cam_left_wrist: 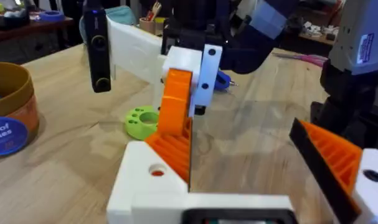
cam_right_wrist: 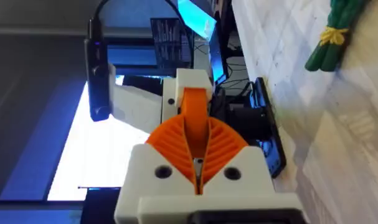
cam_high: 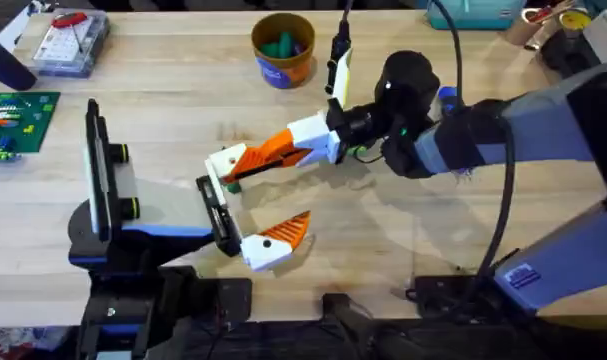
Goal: Pick up the gripper from the table and insert it into the empty holder that is missing its gripper. Then pick up a screw, insert it into the mounting hole, and use the screwdriver to tighten it. Finally, clean up the table by picking up the vegetable and placing it into the bucket.
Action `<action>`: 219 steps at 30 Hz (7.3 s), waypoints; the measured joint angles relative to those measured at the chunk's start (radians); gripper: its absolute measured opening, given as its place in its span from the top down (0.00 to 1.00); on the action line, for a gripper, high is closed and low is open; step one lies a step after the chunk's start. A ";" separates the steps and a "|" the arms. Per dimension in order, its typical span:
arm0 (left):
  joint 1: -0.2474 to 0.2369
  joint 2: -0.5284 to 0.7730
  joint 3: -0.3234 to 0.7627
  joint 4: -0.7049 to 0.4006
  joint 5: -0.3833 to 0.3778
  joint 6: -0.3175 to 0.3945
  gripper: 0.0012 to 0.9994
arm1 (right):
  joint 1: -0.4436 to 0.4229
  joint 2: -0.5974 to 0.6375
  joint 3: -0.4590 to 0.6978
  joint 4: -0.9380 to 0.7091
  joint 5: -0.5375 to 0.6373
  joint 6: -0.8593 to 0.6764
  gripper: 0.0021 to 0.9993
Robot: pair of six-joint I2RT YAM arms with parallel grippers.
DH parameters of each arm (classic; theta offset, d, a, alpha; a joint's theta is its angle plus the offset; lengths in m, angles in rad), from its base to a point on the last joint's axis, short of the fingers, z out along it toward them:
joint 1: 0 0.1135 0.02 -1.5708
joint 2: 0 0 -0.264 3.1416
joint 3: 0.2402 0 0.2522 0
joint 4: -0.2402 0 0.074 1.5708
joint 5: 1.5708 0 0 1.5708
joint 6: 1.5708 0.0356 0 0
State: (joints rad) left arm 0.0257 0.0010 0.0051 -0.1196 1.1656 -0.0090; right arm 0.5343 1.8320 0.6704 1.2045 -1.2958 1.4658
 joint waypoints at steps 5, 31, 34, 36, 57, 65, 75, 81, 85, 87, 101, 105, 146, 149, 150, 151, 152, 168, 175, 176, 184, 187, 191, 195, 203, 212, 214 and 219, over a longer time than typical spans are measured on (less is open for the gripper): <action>0.000 0.000 0.000 0.000 0.000 0.000 0.01 | 0.000 0.000 0.000 -0.001 0.001 0.000 0.99; 0.007 0.000 0.000 0.007 -0.037 0.005 0.01 | 0.022 0.001 0.051 -0.061 0.043 0.008 0.99; 0.007 0.000 0.000 0.007 -0.037 0.007 0.01 | 0.022 0.001 0.051 -0.061 0.043 0.008 0.99; 0.007 0.000 0.000 0.007 -0.037 0.008 0.01 | 0.022 0.001 0.051 -0.061 0.042 0.012 0.94; 0.003 0.000 0.001 0.003 -0.013 0.008 0.01 | 0.025 0.000 0.067 -0.063 0.050 0.018 0.00; 0.003 0.000 0.000 0.003 -0.012 0.008 0.01 | -0.091 -0.114 0.081 -0.549 0.093 -0.207 0.00; 0.003 0.000 0.001 0.002 -0.010 0.008 0.01 | -0.286 -0.390 0.235 -1.388 0.229 -0.772 0.00; 0.003 0.000 0.001 0.002 -0.010 0.008 0.01 | -0.347 -0.522 0.401 -1.968 0.475 -1.123 0.00; 0.003 0.000 0.001 0.002 -0.009 0.008 0.01 | -0.340 -0.551 0.524 -2.248 0.681 -1.292 0.00; 0.003 0.000 0.001 0.002 -0.009 0.008 0.01 | -0.322 -0.555 0.588 -2.356 0.807 -1.356 0.00; 0.003 0.000 0.001 0.002 -0.009 0.008 0.01 | -0.105 -0.501 0.653 -2.452 1.344 -1.485 0.00; 0.003 0.000 0.001 0.002 -0.009 0.008 0.01 | -0.104 -0.426 0.654 -2.422 1.367 -1.490 0.00; 0.003 0.000 0.001 0.002 -0.009 0.008 0.01 | -0.037 -0.160 0.553 -2.075 1.385 -1.516 0.00; 0.003 0.000 0.001 0.002 -0.009 0.008 0.01 | -0.037 -0.219 0.489 -2.020 1.385 -1.516 0.00; 0.003 0.000 0.001 0.002 -0.009 0.008 0.01 | -0.037 -0.244 0.466 -2.000 1.385 -1.516 0.00; 0.003 0.000 0.001 0.002 -0.009 0.008 0.01 | -0.037 -0.267 0.445 -1.983 1.385 -1.516 0.00; 0.003 0.000 0.001 0.002 -0.009 0.008 0.01 | -0.037 -0.287 0.425 -1.964 1.385 -1.516 0.00; 0.003 0.000 0.001 0.002 -0.009 0.008 0.01 | -0.037 -0.316 0.333 -1.855 1.385 -1.505 0.00; 0.003 0.000 0.001 0.002 -0.009 0.008 0.01 | -0.046 -0.286 0.333 -1.845 1.385 -1.487 0.02; 0.003 0.000 0.001 0.002 -0.009 0.008 0.01 | -0.047 -0.285 0.333 -1.845 1.385 -1.486 0.03; 0.003 0.000 0.001 0.002 -0.009 0.008 0.01 | -0.048 -0.255 0.373 -1.890 1.385 -1.480 0.06; 0.003 0.000 0.001 0.002 -0.009 0.008 0.01 | -0.048 -0.232 0.391 -1.900 1.385 -1.480 0.07; 0.003 0.000 0.001 0.002 -0.009 0.008 0.01 | -0.048 -0.212 0.393 -1.901 1.385 -1.479 0.14; 0.003 0.000 0.001 0.002 -0.009 0.008 0.01 | -0.048 -0.208 0.393 -1.904 1.385 -1.473 0.24; 0.003 0.000 0.001 0.002 -0.009 0.008 0.01 | -0.048 -0.208 0.394 -1.889 1.385 -1.473 0.35; 0.003 0.000 0.001 0.002 -0.009 0.008 0.01 | -0.048 -0.208 0.395 -1.859 1.385 -1.473 0.42; 0.003 0.000 0.001 0.002 -0.009 0.008 0.01 | -0.048 -0.204 0.395 -1.860 1.385 -1.473 0.46; 0.003 0.000 0.001 0.002 -0.009 0.008 0.01 | -0.047 -0.189 0.395 -1.855 1.385 -1.473 0.50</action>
State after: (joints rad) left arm 0.0284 0.0006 0.0059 -0.1177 1.1564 -0.0010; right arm 0.4876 1.6432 1.0653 -0.6510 0.0891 -0.0071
